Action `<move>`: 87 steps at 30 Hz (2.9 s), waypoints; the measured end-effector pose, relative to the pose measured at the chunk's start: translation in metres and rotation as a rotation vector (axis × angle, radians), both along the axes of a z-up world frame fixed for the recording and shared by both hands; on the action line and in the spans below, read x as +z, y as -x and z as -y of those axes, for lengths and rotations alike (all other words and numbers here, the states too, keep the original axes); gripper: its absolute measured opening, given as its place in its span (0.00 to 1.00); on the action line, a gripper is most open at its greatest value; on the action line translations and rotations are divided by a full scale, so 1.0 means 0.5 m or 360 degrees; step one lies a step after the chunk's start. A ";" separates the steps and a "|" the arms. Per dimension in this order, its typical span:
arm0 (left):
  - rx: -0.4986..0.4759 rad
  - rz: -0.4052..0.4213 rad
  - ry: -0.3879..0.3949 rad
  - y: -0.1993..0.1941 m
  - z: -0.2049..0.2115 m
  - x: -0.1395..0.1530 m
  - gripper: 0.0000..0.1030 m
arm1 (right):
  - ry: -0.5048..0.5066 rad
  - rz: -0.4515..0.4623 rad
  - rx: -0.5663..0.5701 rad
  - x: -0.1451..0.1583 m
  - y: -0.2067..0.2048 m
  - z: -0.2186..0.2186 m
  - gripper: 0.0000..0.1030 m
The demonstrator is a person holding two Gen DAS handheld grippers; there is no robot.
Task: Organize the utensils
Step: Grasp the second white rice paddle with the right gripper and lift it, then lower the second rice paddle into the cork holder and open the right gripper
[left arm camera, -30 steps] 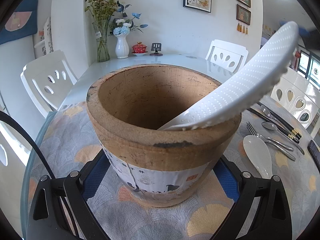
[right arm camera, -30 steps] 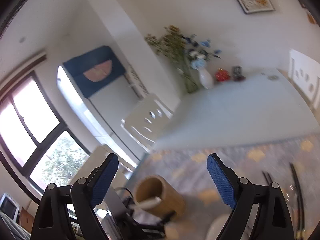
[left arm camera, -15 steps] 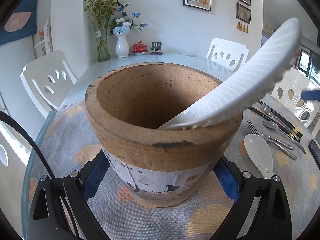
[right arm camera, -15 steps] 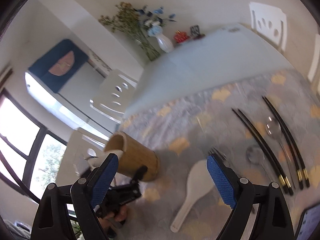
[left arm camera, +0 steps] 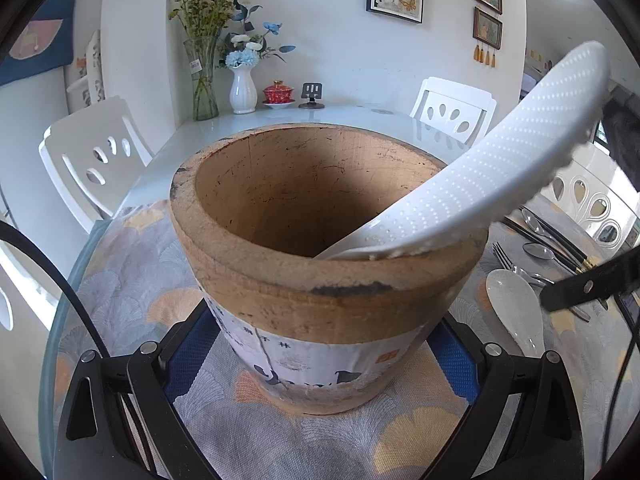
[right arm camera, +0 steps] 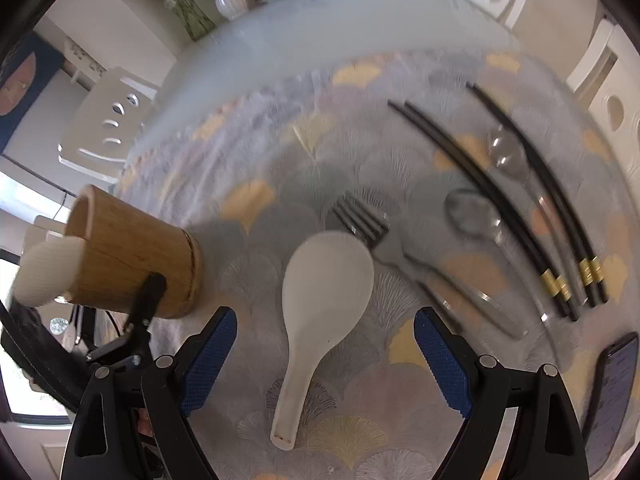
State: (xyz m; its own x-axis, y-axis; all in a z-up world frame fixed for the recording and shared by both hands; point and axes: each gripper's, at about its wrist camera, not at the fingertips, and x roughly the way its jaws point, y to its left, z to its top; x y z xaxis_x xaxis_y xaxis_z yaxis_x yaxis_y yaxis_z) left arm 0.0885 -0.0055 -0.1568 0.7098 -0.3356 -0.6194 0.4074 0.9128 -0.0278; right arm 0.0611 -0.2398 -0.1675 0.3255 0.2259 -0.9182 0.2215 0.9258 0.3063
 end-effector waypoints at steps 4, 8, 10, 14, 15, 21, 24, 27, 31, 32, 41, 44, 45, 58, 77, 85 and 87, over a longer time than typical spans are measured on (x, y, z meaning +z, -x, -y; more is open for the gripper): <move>-0.0001 -0.0002 0.0003 0.000 0.000 0.000 0.96 | 0.0038 -0.0057 0.0002 -0.024 -0.010 -0.013 0.86; -0.0001 -0.0001 0.0002 0.001 0.000 0.000 0.96 | 0.0097 -0.0096 0.0010 -0.044 -0.012 -0.025 0.86; 0.0001 0.0001 0.0001 0.000 -0.001 0.001 0.96 | 0.0130 -0.0121 0.0013 -0.056 -0.015 -0.034 0.86; 0.0001 0.0002 0.0001 0.000 -0.002 0.001 0.96 | 0.0227 -0.0141 0.0006 -0.071 -0.018 -0.050 0.86; 0.0001 0.0002 0.0001 0.000 -0.001 0.001 0.96 | 0.0248 -0.0136 0.0007 -0.072 -0.020 -0.054 0.86; 0.0001 0.0004 0.0000 0.000 -0.003 0.002 0.96 | 0.0406 -0.0082 0.0027 -0.081 -0.042 -0.084 0.86; 0.0002 0.0003 0.0002 0.000 -0.003 0.001 0.96 | 0.0442 -0.0030 0.0065 -0.081 -0.052 -0.099 0.84; 0.0002 0.0003 -0.0001 0.000 -0.003 0.001 0.96 | 0.0433 0.0015 0.0115 -0.075 -0.052 -0.104 0.74; -0.0001 0.0000 0.0000 0.000 -0.003 0.001 0.96 | 0.0434 0.0066 0.0186 -0.063 -0.044 -0.108 0.59; -0.0001 -0.0001 0.0000 0.000 -0.003 0.001 0.96 | 0.0430 0.0075 0.0191 -0.062 -0.041 -0.106 0.59; -0.0001 0.0000 0.0000 0.000 -0.004 0.001 0.96 | 0.0256 0.0273 0.0223 -0.021 -0.001 -0.072 0.59; 0.0000 0.0001 -0.0001 0.000 -0.003 0.001 0.96 | 0.0226 0.0368 0.0228 0.004 0.008 -0.069 0.59; 0.0000 0.0001 -0.0001 0.000 -0.004 0.001 0.96 | 0.0226 0.0400 0.0231 0.013 0.009 -0.068 0.59; 0.0001 0.0004 -0.0004 0.000 -0.004 0.001 0.96 | 0.0274 0.0866 0.0204 0.183 0.006 -0.061 0.58; 0.0005 0.0006 0.0008 0.005 -0.002 0.002 0.96 | 0.0076 0.1438 0.0296 0.437 -0.030 -0.145 0.59; 0.0008 0.0002 0.0032 0.005 -0.010 0.003 0.96 | 0.0051 0.1392 0.0388 0.419 -0.041 -0.189 0.59; 0.0006 0.0000 0.0029 0.004 -0.010 0.003 0.96 | 0.0049 0.1378 0.0401 0.413 -0.043 -0.192 0.59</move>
State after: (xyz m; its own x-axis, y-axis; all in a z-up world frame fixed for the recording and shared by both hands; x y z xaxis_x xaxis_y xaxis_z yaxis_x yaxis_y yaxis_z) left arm 0.0865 -0.0003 -0.1551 0.7112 -0.3441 -0.6130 0.4038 0.9138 -0.0444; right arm 0.0824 -0.1439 0.0392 0.8502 0.3630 -0.3813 -0.2854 0.9264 0.2456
